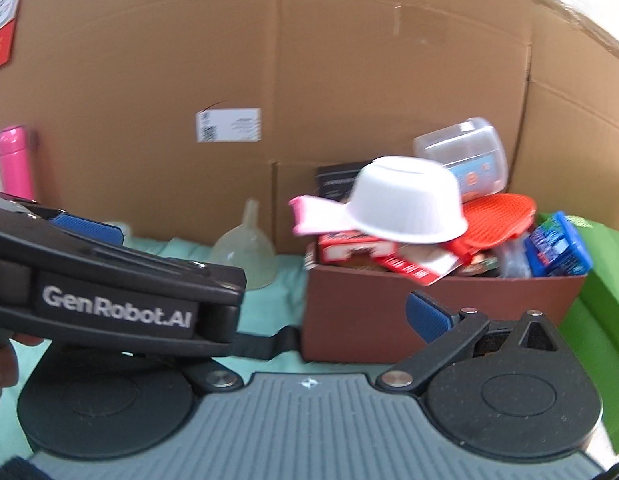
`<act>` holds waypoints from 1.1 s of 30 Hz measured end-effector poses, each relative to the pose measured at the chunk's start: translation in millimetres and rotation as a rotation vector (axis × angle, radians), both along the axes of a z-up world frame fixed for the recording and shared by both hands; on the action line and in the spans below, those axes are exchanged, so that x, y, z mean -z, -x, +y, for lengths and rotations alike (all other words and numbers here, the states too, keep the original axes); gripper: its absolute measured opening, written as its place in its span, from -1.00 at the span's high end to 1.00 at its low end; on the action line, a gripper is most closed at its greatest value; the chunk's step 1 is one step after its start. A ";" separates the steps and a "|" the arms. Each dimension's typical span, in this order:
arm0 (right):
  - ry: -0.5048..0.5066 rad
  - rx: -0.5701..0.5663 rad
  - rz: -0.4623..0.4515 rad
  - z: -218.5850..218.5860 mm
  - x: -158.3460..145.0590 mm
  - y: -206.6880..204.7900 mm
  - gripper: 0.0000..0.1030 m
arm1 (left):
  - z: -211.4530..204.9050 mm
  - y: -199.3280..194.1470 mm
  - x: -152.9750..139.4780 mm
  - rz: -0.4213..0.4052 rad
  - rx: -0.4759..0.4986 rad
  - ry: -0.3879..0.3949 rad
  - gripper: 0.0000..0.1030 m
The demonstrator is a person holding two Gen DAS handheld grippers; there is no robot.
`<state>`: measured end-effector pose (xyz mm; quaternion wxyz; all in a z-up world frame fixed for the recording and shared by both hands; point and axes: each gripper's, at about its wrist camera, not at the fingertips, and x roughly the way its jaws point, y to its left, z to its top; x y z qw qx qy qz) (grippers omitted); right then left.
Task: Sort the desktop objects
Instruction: 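Move the left gripper back to the small tan box on the cloth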
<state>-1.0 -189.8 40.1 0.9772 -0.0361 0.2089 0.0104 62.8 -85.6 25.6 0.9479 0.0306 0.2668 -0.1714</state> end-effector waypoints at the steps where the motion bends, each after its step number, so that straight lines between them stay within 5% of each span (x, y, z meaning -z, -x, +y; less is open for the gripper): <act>1: 0.001 -0.012 0.005 4.7 1.4 1.1 -0.97 | 3.5 1.6 2.4 0.004 -0.011 -0.005 -0.96; 16: 0.020 -0.152 0.056 63.2 16.5 0.3 -0.97 | 46.2 10.3 24.1 0.045 -0.107 -0.021 -0.96; 29: 0.033 -0.260 0.058 83.5 38.1 -37.7 -0.94 | 98.1 -34.3 37.5 0.124 -0.185 0.063 -0.94; 33: 0.070 -0.296 0.054 91.4 43.0 -59.1 -0.69 | 104.3 -59.8 43.8 0.172 -0.179 0.115 -0.88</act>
